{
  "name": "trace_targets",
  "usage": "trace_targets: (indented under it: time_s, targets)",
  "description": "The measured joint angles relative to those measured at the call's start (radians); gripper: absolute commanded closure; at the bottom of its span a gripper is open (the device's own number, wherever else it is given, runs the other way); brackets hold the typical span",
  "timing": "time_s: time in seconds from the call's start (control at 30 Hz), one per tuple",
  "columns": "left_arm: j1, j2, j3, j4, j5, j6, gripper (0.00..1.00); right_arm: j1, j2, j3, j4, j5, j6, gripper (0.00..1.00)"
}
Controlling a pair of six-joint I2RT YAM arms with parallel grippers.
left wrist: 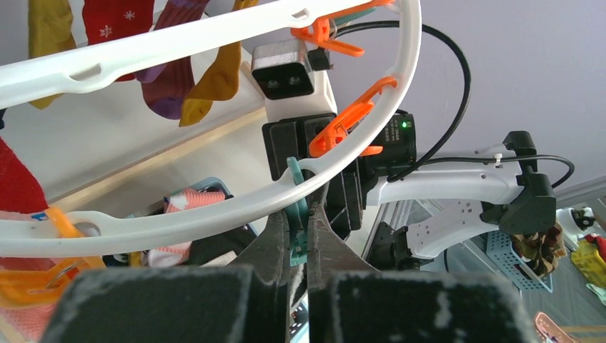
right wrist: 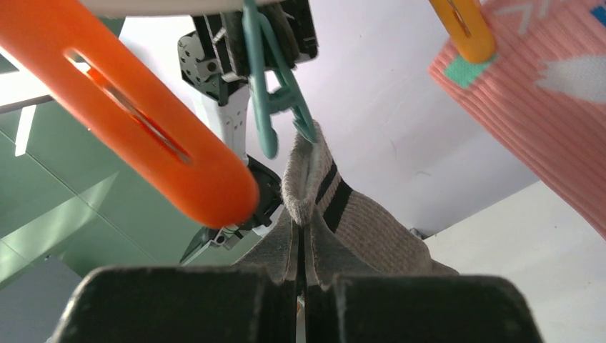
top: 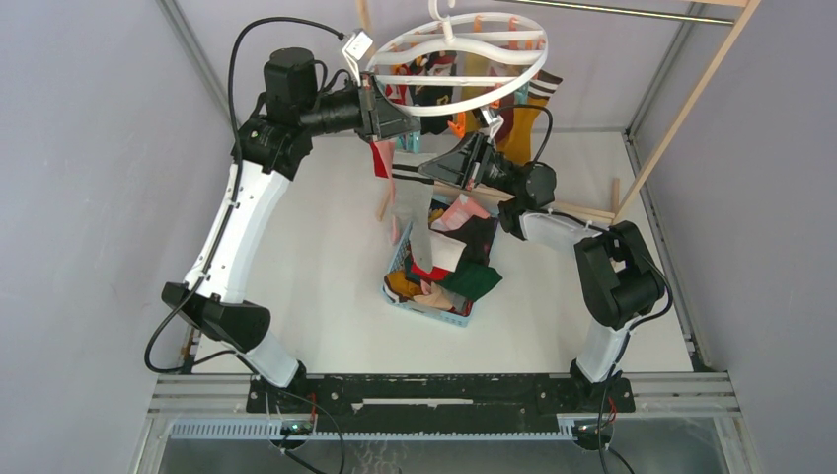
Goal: Clip the socks to the hanger
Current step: Clamp the sock onto the hanger.
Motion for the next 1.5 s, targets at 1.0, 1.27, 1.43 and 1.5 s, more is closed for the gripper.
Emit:
trace_targets:
  time_s: [1.0,1.27,1.43,1.5]
  targets:
    - [0.005,0.006,-0.009,0.015,0.057,0.001,0.99,0.0,0.008,0.04,0.001,0.066,0.0,1.0]
    - [0.007,0.006,-0.014,0.016,0.057,0.002,0.84,0.0,0.004,0.033,0.001,0.099,-0.016,1.0]
    - [0.012,0.006,-0.014,0.02,0.056,0.001,0.75,0.0,0.004,0.033,0.001,0.118,-0.023,1.0]
    - [0.013,0.006,-0.014,0.021,0.055,0.002,0.66,0.0,0.004,0.033,0.0,0.121,-0.025,1.0]
